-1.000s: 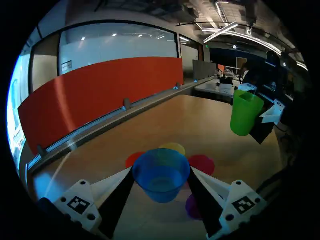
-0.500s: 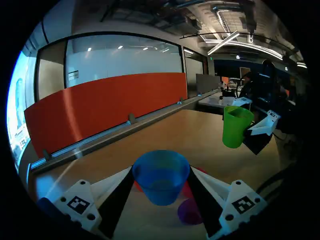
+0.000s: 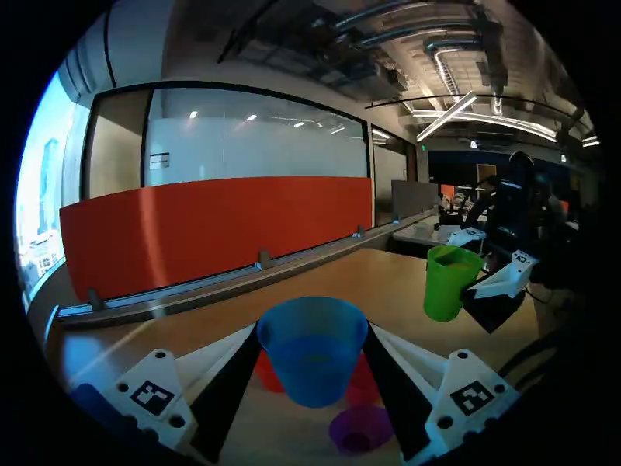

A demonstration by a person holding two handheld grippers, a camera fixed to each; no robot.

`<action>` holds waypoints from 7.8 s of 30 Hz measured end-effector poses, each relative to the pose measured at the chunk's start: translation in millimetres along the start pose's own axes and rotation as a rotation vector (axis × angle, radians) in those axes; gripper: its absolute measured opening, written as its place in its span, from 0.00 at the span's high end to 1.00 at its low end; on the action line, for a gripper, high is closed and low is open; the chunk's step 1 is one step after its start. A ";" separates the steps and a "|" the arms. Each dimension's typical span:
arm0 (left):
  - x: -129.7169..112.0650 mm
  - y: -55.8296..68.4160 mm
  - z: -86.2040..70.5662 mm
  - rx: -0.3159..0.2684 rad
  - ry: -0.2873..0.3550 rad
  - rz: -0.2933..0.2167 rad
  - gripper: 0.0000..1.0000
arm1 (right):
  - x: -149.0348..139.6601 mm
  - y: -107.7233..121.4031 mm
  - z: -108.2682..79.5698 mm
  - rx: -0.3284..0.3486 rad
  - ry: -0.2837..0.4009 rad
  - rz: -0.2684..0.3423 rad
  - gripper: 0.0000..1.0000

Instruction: Pour water

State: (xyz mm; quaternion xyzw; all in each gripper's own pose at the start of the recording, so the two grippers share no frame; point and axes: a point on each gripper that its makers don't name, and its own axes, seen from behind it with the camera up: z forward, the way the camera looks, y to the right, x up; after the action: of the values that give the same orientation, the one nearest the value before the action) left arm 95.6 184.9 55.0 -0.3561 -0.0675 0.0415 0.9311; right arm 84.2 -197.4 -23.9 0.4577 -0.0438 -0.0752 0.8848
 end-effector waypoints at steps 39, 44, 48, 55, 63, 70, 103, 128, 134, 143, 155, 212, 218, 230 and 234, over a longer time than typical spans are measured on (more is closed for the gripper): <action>24.3 11.1 -11.8 -0.010 0.051 0.094 0.13 | -8.2 -6.8 7.9 0.029 -0.022 0.038 0.11; 28.7 12.5 -11.7 -0.007 0.060 0.134 0.13 | -12.1 -11.6 11.6 0.041 -0.029 0.045 0.11; 30.9 12.7 -10.9 -0.004 0.061 0.168 0.13 | -13.5 -16.2 14.1 0.052 -0.029 0.055 0.11; 36.8 13.1 -9.3 0.002 0.075 0.202 0.13 | -15.6 -20.8 18.0 0.062 -0.027 0.070 0.11; 40.4 16.5 -7.7 0.001 0.073 0.251 0.13 | -18.5 -26.2 21.6 0.077 -0.024 0.087 0.11; 45.2 21.3 -6.9 0.000 0.080 0.290 0.12 | -22.6 -32.8 24.3 0.093 -0.028 0.092 0.11; 62.4 38.7 -6.2 0.010 0.115 0.571 0.13 | -35.0 -60.7 41.1 0.162 -0.040 0.102 0.11; 72.3 48.2 -12.1 0.011 0.125 0.695 0.12 | -34.3 -71.7 47.5 0.186 -0.034 0.082 0.11; 72.9 52.0 -11.8 0.006 0.126 0.713 0.13 | -34.1 -73.6 47.9 0.191 -0.034 0.074 0.11; 74.2 57.8 -12.3 0.001 0.129 0.749 0.13 | -33.6 -75.8 49.9 0.195 -0.033 0.066 0.11; 78.4 61.1 -13.5 0.006 0.134 0.789 0.13 | -32.3 -79.2 53.8 0.203 -0.032 0.063 0.11; 83.0 72.4 -11.5 0.015 0.159 1.020 0.13 | -29.3 -77.0 63.5 0.199 -0.017 0.057 0.11; 82.9 74.3 -13.1 0.014 0.159 1.035 0.13 | -28.7 -77.0 63.7 0.199 -0.014 0.056 0.11; 85.3 76.4 -11.9 0.015 0.164 1.063 0.13 | -28.0 -77.0 62.3 0.199 -0.011 0.051 0.11; 86.4 76.4 -11.2 0.015 0.168 1.065 0.13 | -28.0 -75.8 61.9 0.197 -0.011 0.051 0.11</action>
State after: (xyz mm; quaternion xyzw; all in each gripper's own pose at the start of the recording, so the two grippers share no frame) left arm 180.4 245.1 4.0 -0.3363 0.1973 0.4798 0.7860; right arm 40.5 -285.5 -50.4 0.5406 -0.0677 -0.0505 0.8370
